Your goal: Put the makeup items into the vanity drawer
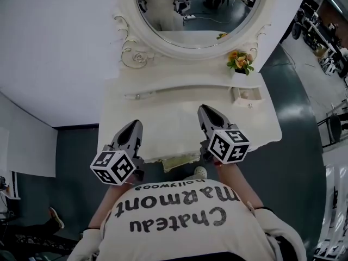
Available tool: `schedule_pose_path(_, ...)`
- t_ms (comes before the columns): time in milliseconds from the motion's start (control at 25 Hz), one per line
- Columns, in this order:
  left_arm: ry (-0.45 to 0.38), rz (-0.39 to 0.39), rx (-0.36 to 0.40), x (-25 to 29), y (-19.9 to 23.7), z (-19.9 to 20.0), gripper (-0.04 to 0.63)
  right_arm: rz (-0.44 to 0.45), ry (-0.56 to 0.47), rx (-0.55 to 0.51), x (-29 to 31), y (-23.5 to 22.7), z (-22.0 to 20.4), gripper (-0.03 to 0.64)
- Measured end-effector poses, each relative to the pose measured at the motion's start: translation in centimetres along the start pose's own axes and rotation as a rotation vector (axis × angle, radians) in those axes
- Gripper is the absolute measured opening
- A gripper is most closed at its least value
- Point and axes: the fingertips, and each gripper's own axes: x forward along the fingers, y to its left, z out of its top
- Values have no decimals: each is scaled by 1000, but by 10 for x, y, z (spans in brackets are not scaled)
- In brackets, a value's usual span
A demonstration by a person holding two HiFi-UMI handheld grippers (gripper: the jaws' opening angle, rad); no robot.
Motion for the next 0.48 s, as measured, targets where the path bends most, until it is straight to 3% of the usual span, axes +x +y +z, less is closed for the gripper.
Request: schedule_pose_path(480,6,-15,-19,-5,-5,-11,8,-5,30,-19,-12,5,-11,43)
